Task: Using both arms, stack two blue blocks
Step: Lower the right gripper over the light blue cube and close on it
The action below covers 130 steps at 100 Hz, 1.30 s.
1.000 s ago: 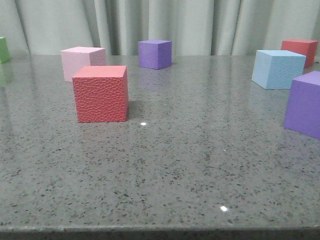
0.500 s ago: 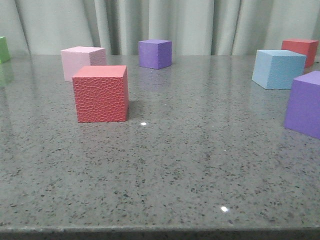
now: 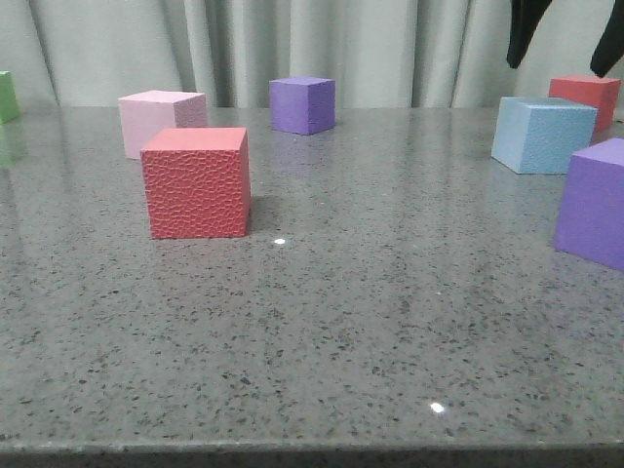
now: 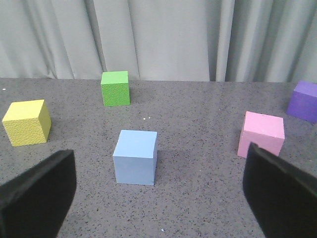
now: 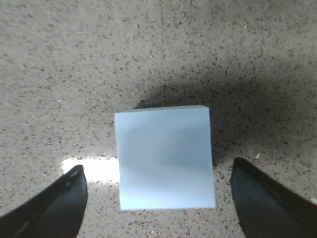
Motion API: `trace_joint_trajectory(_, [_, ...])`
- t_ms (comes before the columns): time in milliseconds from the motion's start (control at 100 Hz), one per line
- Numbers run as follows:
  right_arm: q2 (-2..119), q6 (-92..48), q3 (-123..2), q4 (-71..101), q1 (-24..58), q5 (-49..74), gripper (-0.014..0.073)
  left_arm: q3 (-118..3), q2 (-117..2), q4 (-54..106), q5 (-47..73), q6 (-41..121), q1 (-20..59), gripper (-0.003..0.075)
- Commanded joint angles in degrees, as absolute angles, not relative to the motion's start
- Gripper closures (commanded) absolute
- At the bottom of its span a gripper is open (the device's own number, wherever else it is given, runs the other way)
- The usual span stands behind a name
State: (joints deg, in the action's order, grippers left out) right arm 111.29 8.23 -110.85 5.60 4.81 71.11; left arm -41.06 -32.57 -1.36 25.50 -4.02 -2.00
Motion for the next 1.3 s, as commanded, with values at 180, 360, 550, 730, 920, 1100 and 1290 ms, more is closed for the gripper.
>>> trace_joint_trajectory(180, [111.06,7.63,-112.8,5.5,4.7,69.9,0.0006,-43.14,-33.01,-1.2,21.25,-4.37,-2.1,0.0058])
trace_joint_trajectory(360, [113.49,7.63,-112.8,5.38,4.7,70.15,0.0006,-43.14,-33.5,-1.2,20.97,-4.37,-2.1,0.0058])
trace_joint_trajectory(550, [114.24,7.63,-112.8,5.3,4.7,70.61,0.0006,-43.14,-34.04,-1.2,20.97,-4.37,-2.1,0.0058])
trace_joint_trajectory(730, [114.24,7.63,-112.8,4.75,4.7,70.61,0.0011,-43.14,-34.04,-1.2,20.87,-4.37,-2.1,0.0058])
trace_joint_trajectory(920, [114.24,7.63,-112.8,4.75,4.7,70.67,0.0207,-43.14,-34.04,-1.2,20.87,-4.37,-2.1,0.0058])
trace_joint_trajectory(1100, [114.18,7.63,-112.8,4.8,4.7,71.27,0.0265,-43.14,-34.04,-1.2,20.87,-4.37,-2.1,0.0058])
trace_joint_trajectory(1290, [114.18,7.63,-112.8,4.8,4.7,70.71,0.0266,-43.14,-34.04,-1.2,20.87,-4.37,-2.1,0.0058])
